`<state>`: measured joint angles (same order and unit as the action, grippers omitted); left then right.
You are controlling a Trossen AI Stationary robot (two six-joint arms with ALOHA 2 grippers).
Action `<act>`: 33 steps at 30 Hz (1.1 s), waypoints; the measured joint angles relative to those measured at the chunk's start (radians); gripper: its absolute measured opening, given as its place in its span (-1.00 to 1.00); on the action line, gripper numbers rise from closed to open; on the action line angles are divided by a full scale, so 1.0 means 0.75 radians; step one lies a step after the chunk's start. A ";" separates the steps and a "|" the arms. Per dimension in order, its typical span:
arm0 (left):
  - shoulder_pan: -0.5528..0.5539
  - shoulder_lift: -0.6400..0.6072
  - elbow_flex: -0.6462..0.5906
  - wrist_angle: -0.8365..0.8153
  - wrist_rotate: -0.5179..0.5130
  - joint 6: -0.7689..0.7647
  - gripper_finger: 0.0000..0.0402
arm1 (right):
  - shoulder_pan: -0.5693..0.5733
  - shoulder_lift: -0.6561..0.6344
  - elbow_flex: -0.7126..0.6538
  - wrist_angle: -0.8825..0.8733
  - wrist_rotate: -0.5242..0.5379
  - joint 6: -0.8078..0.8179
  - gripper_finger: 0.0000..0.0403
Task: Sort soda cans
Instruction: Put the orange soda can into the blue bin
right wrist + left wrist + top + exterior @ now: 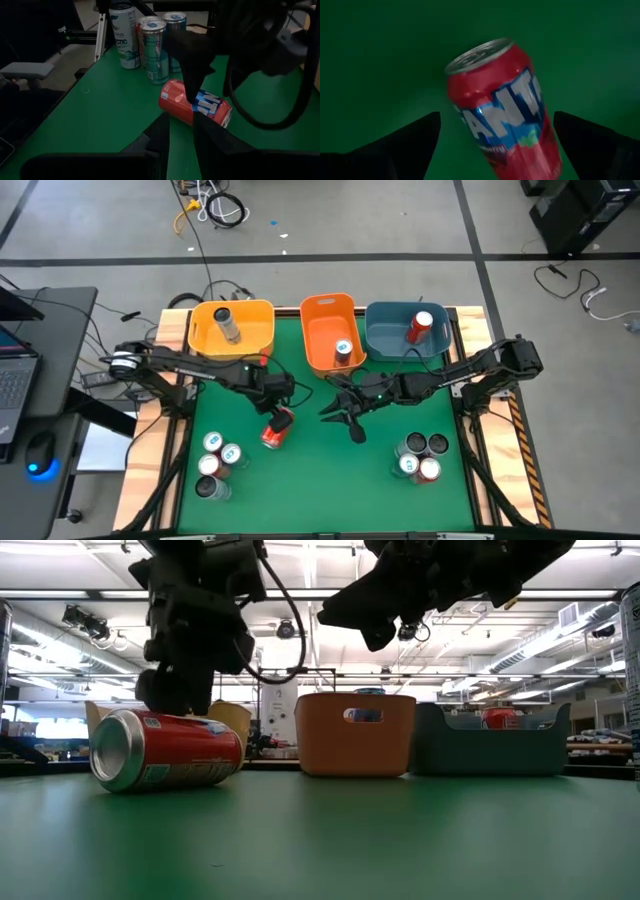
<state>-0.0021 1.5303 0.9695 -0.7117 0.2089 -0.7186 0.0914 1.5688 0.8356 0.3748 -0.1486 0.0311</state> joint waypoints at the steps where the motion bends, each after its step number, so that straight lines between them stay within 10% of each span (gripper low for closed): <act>1: 0.000 0.011 0.000 0.012 0.000 0.005 0.96 | 0.000 0.000 0.000 0.000 0.000 0.000 -0.63; 18: -0.005 0.219 0.000 0.169 0.019 0.142 0.92 | 0.000 0.000 0.000 -0.001 0.001 0.000 -0.63; 33: -0.038 0.024 0.078 0.204 -0.259 0.376 0.59 | 0.002 -0.019 0.000 -0.008 0.050 -0.018 -0.63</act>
<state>-0.0308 1.5481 1.0283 -0.5587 0.0145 -0.4363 0.0927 1.5547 0.8356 0.3687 -0.1108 0.0179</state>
